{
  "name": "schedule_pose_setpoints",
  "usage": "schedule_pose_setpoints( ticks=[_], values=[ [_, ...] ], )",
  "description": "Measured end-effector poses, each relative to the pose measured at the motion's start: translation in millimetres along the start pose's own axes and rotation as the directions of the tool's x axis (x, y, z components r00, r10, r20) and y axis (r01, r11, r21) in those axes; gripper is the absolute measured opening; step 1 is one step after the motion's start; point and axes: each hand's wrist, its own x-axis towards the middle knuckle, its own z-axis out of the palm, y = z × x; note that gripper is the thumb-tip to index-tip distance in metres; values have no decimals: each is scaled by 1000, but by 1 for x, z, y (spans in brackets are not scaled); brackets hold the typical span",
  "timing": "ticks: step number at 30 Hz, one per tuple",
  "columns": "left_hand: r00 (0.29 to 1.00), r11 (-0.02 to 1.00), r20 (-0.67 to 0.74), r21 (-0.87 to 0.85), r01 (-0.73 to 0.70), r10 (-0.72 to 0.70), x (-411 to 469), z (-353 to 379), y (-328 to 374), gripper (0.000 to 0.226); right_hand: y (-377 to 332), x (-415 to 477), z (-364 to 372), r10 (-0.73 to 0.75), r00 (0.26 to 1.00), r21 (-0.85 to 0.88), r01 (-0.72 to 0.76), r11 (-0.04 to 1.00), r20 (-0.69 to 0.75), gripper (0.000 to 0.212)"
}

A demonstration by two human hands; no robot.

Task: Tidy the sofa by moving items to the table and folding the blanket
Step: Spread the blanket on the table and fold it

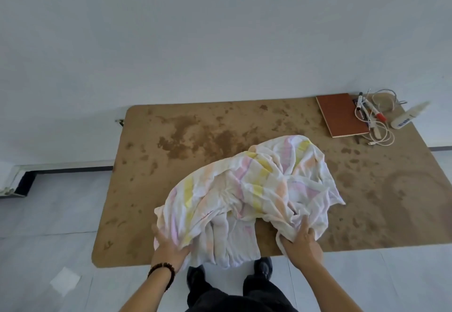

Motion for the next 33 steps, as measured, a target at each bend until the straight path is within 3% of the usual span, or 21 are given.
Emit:
schedule_pose_setpoints(
  ticks=[1, 3, 4, 6, 8, 12, 14, 17, 20, 22, 24, 27, 29, 31, 33],
  values=[
    [998, 997, 31, -51, 59, -58, 3, 1, 1, 115, -2, -1, 3, 6, 1000, 6, -6, 1000, -7, 95],
    [979, 977, 150, -145, 159, -137, 8, -2, 11, 73, -6, 2, 7, 16, 1000, 17, -17, 1000, 24, 80],
    [973, 971, 183, -162, 173, -143, 8, -5, 17, 52, -7, 3, 7, 33, 998, 20, -35, 999, 60, 68],
    [974, 966, 188, -200, 162, -124, 11, -6, 25, 34, -9, 5, 9, 68, 994, 7, -69, 998, 80, 40],
    [973, 931, 194, -314, 185, -127, 14, -4, 27, 32, -9, 7, 12, 92, 995, 22, -93, 995, 43, 26],
    [958, 713, 199, -640, 286, -205, 29, -19, 40, 23, -11, 17, 4, 212, 973, 218, -228, 949, 95, 35],
    [963, 643, 182, -717, 269, -201, 40, -47, 61, 17, -21, 34, -22, 240, 964, 329, -266, 906, 118, 32],
    [993, 597, 90, -793, 117, -76, 57, -108, 116, 29, -63, 73, -95, 171, 985, 429, -164, 889, 23, 30],
    [979, 595, -167, -777, -204, 118, 82, -187, 194, 59, -129, 105, -192, 62, 985, 447, 18, 894, -163, 28],
    [880, 627, -415, -628, -462, 232, 67, -249, 248, 95, -177, 104, -267, -29, 944, 450, 184, 874, -330, 34],
    [708, 615, -621, -425, -664, 336, 27, -305, 296, 109, -222, 87, -340, -97, 856, 460, 365, 809, -509, 38],
    [412, 466, -780, -176, -867, 471, -43, -371, 353, 93, -268, 54, -432, -92, 703, 474, 564, 676, -705, 48],
    [258, 381, -831, -61, -923, 493, -83, -404, 373, 82, -290, 29, -475, -66, 616, 470, 661, 585, -785, 66],
    [156, 361, -862, 34, -932, 483, -108, -428, 380, 74, -305, 3, -505, -75, 538, 433, 747, 504, -840, 74],
    [89, 358, -879, 96, -929, 467, -126, -442, 380, 63, -311, -18, -520, -86, 454, 371, 811, 452, -887, 67]
  ],
)
